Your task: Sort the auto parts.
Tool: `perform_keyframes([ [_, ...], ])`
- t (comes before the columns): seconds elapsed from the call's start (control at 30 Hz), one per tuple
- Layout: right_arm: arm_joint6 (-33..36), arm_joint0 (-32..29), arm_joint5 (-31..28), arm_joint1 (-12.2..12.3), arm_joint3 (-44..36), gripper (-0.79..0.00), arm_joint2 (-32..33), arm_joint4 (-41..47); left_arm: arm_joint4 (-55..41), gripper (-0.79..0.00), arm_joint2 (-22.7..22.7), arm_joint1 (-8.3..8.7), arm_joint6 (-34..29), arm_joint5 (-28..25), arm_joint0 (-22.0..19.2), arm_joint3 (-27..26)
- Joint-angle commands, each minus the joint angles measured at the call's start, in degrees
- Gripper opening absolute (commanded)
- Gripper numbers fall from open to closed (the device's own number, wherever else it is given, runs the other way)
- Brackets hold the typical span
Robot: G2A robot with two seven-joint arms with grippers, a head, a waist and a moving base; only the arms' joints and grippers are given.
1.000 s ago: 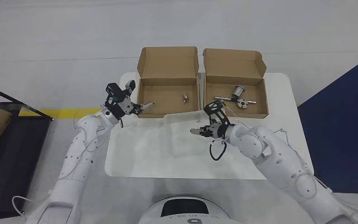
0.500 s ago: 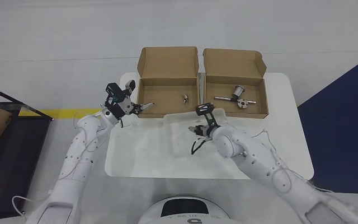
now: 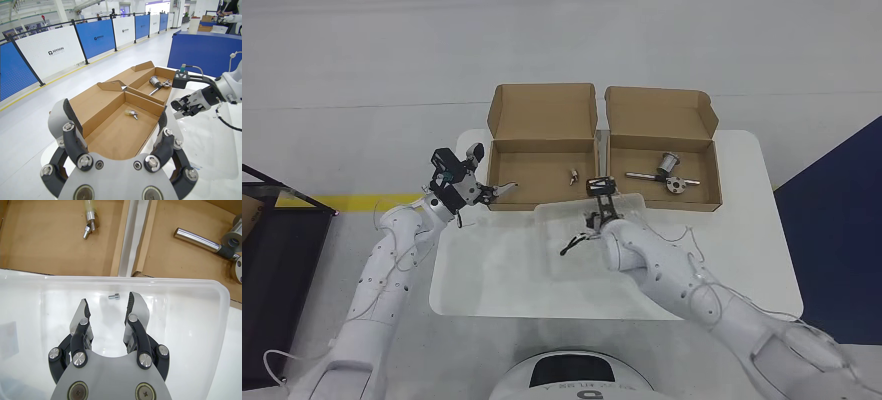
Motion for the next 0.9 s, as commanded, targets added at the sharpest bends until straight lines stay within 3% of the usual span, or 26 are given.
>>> perform_keyframes([
  [0.0,0.1,0.8,0.1,-1.0,1.9,-0.397,-0.5,0.3,0.0,0.000,0.0,0.00,0.0,0.0,0.0,0.0],
  [0.87,-0.1,3.9,1.6,-8.5,15.8,-0.456,-0.7,0.6,0.0,0.000,0.0,0.00,0.0,0.0,0.0,0.0],
])
